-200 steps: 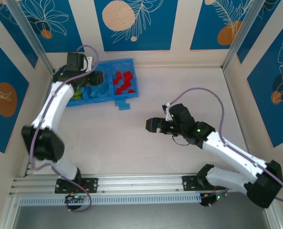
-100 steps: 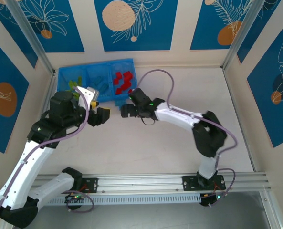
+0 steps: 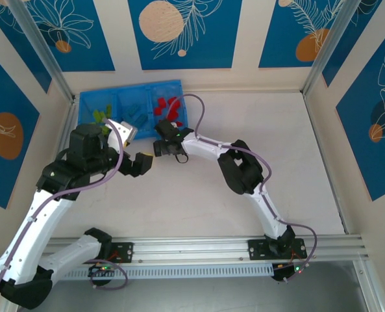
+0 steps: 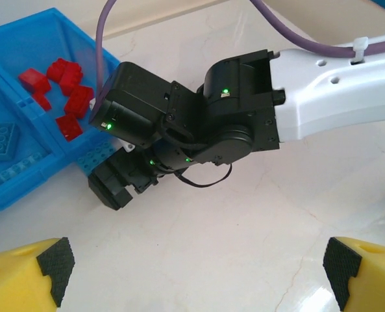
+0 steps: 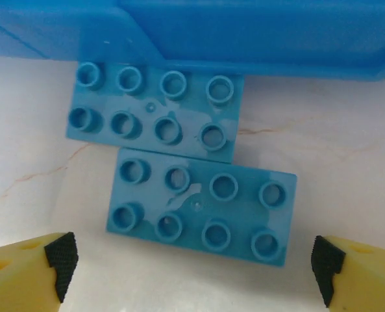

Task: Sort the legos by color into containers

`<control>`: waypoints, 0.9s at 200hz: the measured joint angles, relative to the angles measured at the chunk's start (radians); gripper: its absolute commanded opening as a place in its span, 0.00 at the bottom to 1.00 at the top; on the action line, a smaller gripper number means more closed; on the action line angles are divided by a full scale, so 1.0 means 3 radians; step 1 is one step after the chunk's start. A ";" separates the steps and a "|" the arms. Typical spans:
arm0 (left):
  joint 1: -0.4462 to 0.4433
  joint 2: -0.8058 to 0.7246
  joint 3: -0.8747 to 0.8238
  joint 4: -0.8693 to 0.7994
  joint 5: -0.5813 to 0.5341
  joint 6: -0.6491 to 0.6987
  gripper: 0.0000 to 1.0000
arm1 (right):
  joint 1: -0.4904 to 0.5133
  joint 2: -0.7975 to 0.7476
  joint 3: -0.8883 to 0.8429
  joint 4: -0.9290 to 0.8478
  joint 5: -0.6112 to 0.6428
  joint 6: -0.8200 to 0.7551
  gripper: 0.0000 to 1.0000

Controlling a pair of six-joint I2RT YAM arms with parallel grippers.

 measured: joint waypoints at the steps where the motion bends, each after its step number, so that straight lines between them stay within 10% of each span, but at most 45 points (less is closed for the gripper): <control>1: 0.0000 -0.0001 -0.0004 0.0001 -0.0001 0.0001 1.00 | 0.0000 0.0005 0.0005 0.0000 0.0004 0.0000 0.88; 88: 0.0009 -0.0020 -0.0189 -0.0004 -0.0145 0.0116 1.00 | 0.0005 -0.0004 -0.0042 0.0108 0.0022 -0.0092 0.50; 138: 0.0032 -0.0244 -0.0304 0.0045 -0.0333 0.0122 1.00 | 0.0195 -0.1096 -0.1241 0.0599 0.0001 -0.0140 0.51; 180: 0.0123 -0.0443 -0.0347 0.0154 -0.0444 0.0086 1.00 | 0.0441 -0.1553 -0.1153 0.1008 0.0170 -0.0276 0.75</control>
